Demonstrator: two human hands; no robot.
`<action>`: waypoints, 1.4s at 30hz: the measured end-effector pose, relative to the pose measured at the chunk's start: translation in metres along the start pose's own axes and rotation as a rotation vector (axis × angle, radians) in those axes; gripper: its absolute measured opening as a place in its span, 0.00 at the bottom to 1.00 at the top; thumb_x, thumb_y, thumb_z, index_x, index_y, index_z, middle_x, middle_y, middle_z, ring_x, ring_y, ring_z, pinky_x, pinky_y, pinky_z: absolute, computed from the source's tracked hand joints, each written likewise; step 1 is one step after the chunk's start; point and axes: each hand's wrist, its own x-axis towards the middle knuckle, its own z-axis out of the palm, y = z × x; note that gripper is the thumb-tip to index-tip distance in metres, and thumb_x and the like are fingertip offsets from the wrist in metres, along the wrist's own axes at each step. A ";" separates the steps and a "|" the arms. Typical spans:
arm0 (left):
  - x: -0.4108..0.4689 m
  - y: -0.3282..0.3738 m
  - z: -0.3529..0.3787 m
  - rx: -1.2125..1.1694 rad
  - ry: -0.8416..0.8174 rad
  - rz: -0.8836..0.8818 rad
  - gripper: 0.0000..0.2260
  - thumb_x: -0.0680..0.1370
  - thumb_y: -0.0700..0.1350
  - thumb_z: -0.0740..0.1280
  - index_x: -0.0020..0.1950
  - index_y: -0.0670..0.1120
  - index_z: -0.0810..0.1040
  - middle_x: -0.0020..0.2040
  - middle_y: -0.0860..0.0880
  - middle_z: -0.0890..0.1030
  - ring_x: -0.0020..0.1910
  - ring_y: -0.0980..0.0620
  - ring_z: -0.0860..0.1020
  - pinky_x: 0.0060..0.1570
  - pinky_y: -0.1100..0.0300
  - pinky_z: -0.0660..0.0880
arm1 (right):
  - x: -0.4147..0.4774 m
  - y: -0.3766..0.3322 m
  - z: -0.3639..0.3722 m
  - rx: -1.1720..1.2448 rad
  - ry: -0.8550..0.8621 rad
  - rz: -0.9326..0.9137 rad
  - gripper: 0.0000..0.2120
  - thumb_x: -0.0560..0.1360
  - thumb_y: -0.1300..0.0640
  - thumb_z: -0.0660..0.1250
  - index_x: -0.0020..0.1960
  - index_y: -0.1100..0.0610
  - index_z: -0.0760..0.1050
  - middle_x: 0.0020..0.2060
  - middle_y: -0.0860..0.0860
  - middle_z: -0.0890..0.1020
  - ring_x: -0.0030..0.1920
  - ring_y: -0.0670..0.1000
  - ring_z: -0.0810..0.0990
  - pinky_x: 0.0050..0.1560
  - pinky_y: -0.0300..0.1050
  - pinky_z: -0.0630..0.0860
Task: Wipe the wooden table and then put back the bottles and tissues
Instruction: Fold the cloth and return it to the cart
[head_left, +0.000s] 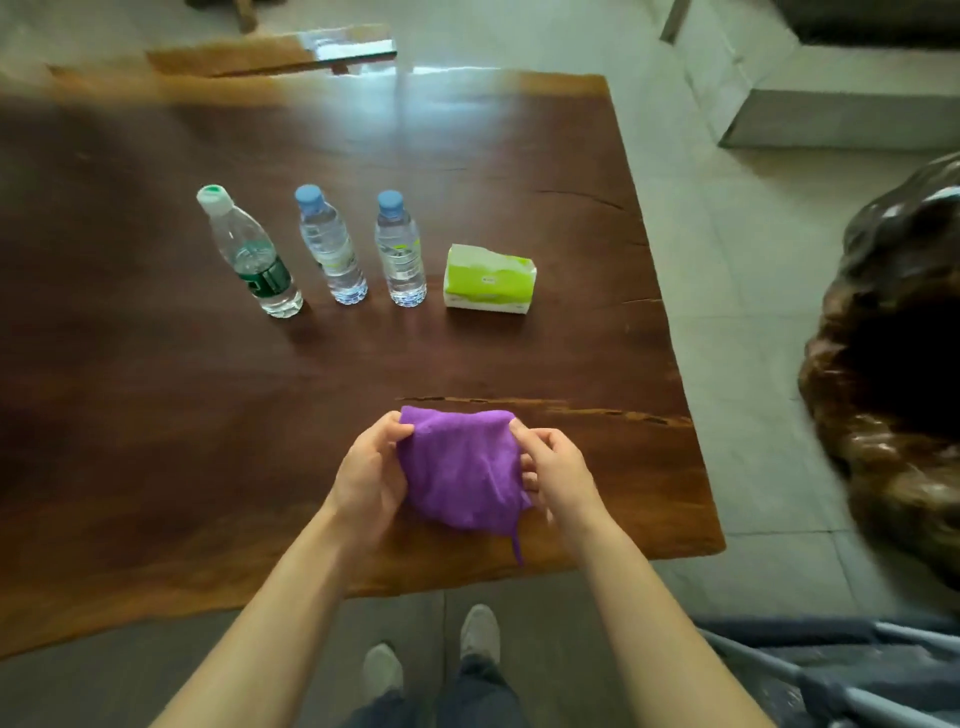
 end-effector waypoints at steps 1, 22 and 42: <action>-0.003 0.004 0.008 -0.012 -0.056 -0.013 0.13 0.77 0.39 0.58 0.44 0.41 0.83 0.42 0.44 0.84 0.43 0.47 0.81 0.47 0.52 0.76 | -0.006 -0.007 -0.005 0.091 -0.024 0.019 0.21 0.76 0.41 0.69 0.57 0.57 0.77 0.45 0.55 0.80 0.44 0.55 0.76 0.45 0.51 0.73; -0.085 -0.012 0.126 0.545 -0.804 0.026 0.21 0.69 0.53 0.80 0.35 0.45 0.70 0.36 0.42 0.78 0.38 0.44 0.77 0.37 0.47 0.75 | -0.245 0.034 -0.101 0.548 0.515 -0.478 0.24 0.79 0.69 0.65 0.71 0.49 0.73 0.58 0.62 0.84 0.58 0.61 0.83 0.63 0.57 0.77; -0.302 -0.146 0.311 0.777 -1.528 0.191 0.13 0.76 0.50 0.68 0.61 0.53 0.79 0.50 0.61 0.85 0.51 0.60 0.83 0.42 0.67 0.80 | -0.501 0.165 -0.210 0.356 1.353 -0.582 0.17 0.75 0.61 0.70 0.60 0.46 0.82 0.48 0.44 0.88 0.42 0.40 0.85 0.37 0.30 0.77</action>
